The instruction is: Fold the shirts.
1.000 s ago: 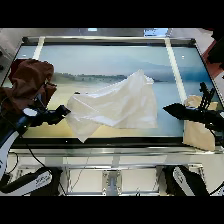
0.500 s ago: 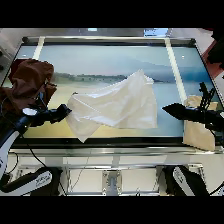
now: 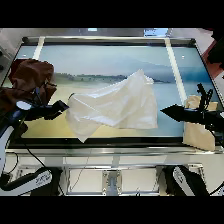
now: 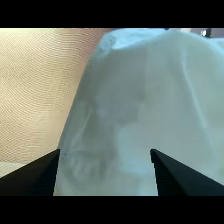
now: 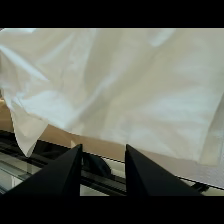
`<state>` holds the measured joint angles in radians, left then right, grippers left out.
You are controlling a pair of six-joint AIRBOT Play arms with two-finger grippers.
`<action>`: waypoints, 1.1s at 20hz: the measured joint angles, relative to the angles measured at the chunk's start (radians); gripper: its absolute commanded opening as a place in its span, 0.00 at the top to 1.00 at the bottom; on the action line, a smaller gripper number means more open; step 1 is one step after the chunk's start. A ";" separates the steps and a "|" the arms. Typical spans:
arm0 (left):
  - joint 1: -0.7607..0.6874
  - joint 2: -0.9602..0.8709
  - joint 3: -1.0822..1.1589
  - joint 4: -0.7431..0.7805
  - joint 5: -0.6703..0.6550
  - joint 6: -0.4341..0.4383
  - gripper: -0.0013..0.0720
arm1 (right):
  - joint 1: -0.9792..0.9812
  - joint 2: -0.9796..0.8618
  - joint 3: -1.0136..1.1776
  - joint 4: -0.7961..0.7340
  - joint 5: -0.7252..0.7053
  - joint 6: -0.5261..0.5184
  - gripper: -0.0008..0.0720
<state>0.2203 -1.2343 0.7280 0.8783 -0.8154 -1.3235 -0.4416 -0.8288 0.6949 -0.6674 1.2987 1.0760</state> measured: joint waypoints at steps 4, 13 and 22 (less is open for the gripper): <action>0.003 -0.056 0.005 0.053 -0.055 -0.016 0.12 | 0.000 0.000 0.000 0.014 0.000 0.000 0.55; 0.003 -0.125 0.006 -0.162 -0.052 0.132 0.96 | 0.000 0.000 0.000 0.055 0.004 0.000 0.55; 0.003 -0.128 0.032 -0.226 -0.068 0.172 0.96 | 0.000 0.000 -0.195 -0.133 0.067 0.187 0.38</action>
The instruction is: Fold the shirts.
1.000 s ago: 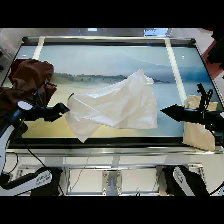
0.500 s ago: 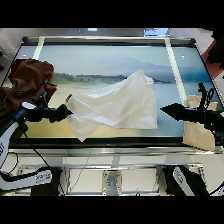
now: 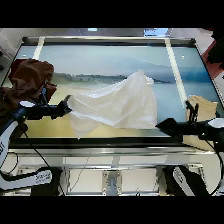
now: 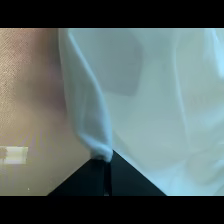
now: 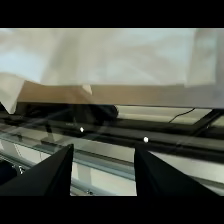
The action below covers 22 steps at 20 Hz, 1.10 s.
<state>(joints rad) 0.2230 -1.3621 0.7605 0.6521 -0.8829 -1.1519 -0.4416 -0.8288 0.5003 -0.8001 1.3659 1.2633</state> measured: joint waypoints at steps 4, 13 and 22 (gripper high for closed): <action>0.000 0.000 0.004 -0.003 -0.013 0.005 0.96 | 0.000 0.000 -0.174 0.089 -0.181 0.056 0.38; 0.000 0.000 0.005 -0.006 -0.027 0.023 0.96 | 0.138 -0.049 -0.301 0.332 -0.559 0.093 0.39; 0.000 0.000 0.021 -0.005 -0.031 0.045 0.96 | 0.263 -0.136 -0.297 0.581 -0.761 -0.024 0.95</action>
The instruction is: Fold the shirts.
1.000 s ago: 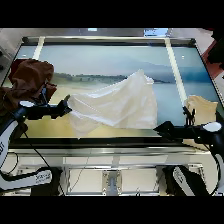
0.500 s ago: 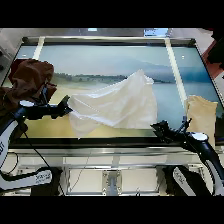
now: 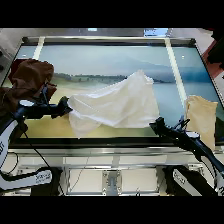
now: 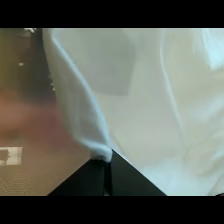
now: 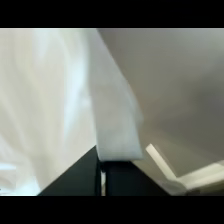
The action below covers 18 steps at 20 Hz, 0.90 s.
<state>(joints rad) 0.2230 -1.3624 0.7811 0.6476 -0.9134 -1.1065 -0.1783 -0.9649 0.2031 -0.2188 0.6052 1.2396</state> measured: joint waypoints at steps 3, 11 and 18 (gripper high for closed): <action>0.001 0.000 0.067 0.000 -0.011 0.005 0.96 | 0.006 0.000 0.068 0.102 -0.022 -0.168 0.95; 0.001 0.247 0.484 0.019 -0.223 0.032 0.96 | 0.010 0.300 0.491 -0.196 -0.007 -0.300 0.96; 0.001 0.726 0.748 0.116 -0.127 -0.013 0.97 | 0.010 0.722 0.935 -0.876 0.019 0.063 0.96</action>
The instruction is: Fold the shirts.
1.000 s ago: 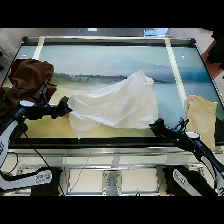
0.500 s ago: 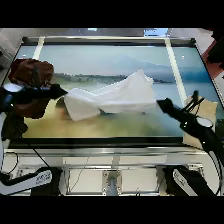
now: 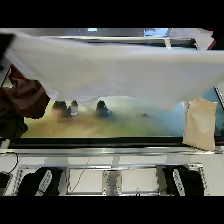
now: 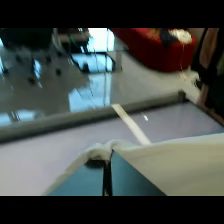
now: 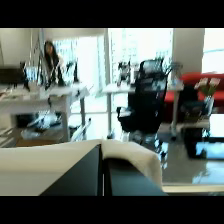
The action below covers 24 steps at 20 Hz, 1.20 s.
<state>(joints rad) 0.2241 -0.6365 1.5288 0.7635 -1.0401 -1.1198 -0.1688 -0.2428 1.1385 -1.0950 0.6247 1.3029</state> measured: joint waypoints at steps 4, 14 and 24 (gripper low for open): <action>0.000 0.089 0.027 0.036 -0.006 -0.056 0.97 | 0.000 -0.005 0.122 -0.128 0.035 0.076 0.96; -0.025 -0.325 -0.229 0.060 -0.091 -0.075 0.97 | 0.034 -0.725 0.074 0.116 0.092 -0.111 0.96; -0.210 -0.916 -0.160 0.054 0.463 -0.077 0.05 | 0.239 -1.287 0.062 0.231 -0.534 -0.174 0.76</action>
<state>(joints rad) 0.0139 -1.5528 1.3689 0.8173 -0.5774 -1.1969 0.0704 -1.5295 1.2007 -0.8639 0.0910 1.1294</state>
